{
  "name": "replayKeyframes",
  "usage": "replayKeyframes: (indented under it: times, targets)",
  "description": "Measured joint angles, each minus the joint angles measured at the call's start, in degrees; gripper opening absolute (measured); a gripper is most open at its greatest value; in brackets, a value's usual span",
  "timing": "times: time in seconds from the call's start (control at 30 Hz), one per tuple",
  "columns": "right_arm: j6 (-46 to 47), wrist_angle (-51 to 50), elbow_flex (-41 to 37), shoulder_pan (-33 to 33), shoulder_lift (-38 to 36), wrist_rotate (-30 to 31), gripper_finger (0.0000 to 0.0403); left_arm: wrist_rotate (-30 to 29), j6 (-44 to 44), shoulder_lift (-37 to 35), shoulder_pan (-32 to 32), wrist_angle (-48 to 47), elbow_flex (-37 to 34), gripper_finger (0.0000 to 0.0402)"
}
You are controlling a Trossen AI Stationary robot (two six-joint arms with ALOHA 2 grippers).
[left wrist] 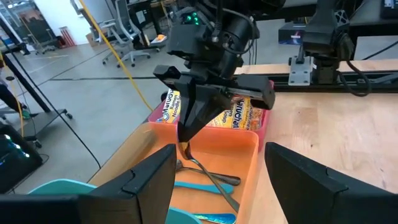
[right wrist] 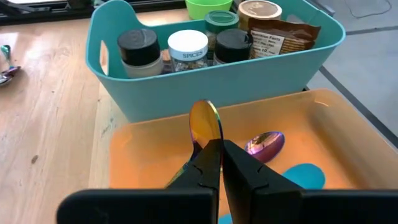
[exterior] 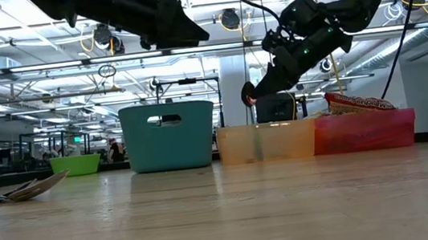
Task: Pick & Place Food Item
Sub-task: Put the purple spoon into the orange bin
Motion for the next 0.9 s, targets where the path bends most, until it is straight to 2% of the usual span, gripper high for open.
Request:
replayKeyframes:
  times: [0.5, 0.9]
  targets:
    - [-1.6, 2.6, 0.0, 0.0, 0.1, 0.1, 0.0006, 0.0, 0.0, 0.0, 0.7, -1.5, 0.0, 0.0253]
    - [-2.9, 0.3, 0.0, 0.0, -0.1, 0.2, 0.0003, 0.0, -0.2, 0.0, 0.7, -1.8, 0.0, 0.0253]
